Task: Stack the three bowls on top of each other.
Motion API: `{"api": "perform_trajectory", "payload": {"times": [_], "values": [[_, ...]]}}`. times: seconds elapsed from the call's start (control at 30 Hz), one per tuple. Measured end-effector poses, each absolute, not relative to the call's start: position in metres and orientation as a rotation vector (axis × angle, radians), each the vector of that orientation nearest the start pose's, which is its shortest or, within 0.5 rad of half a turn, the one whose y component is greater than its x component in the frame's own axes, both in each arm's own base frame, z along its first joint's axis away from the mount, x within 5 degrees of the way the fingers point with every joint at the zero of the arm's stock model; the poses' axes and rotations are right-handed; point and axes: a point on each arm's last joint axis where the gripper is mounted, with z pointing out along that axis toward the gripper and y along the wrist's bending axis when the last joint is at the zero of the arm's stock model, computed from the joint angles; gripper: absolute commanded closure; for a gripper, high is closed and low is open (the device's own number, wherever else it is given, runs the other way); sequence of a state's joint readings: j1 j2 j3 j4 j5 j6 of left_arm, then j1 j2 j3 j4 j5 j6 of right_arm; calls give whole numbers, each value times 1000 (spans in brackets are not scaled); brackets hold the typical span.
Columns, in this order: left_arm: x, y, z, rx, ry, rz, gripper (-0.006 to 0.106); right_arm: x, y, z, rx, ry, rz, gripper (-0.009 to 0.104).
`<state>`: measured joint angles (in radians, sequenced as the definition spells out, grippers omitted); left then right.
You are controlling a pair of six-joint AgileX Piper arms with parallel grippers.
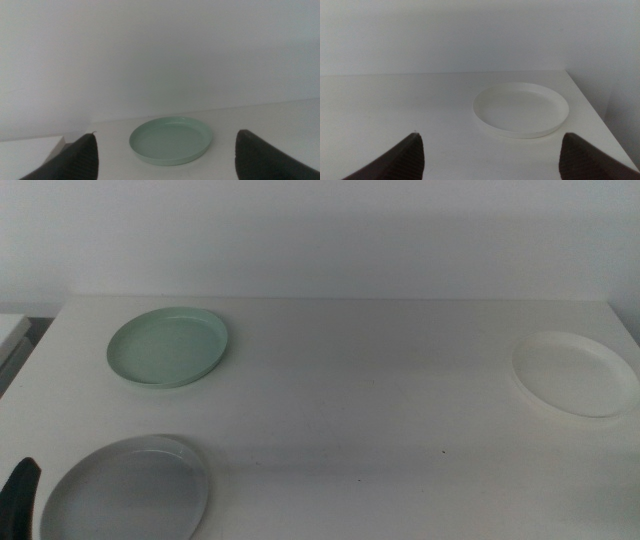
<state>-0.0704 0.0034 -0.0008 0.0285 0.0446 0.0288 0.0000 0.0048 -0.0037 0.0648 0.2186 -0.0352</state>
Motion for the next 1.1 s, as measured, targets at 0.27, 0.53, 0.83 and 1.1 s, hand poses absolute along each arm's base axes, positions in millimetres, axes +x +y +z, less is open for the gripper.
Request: {"api": "perform_trajectory", "payload": {"times": [0.27,0.53,0.83,1.1], "values": [[57,1,209,25,1536,65,7,56,1,194,13,1703,33,9],[78,6,292,0,1785,107,7,56,1,194,13,1703,33,9],[122,6,369,27,2308,40,7,56,1,194,13,1703,33,9],[177,10,358,17,2657,7,7,56,1,194,13,1703,33,9]]}}
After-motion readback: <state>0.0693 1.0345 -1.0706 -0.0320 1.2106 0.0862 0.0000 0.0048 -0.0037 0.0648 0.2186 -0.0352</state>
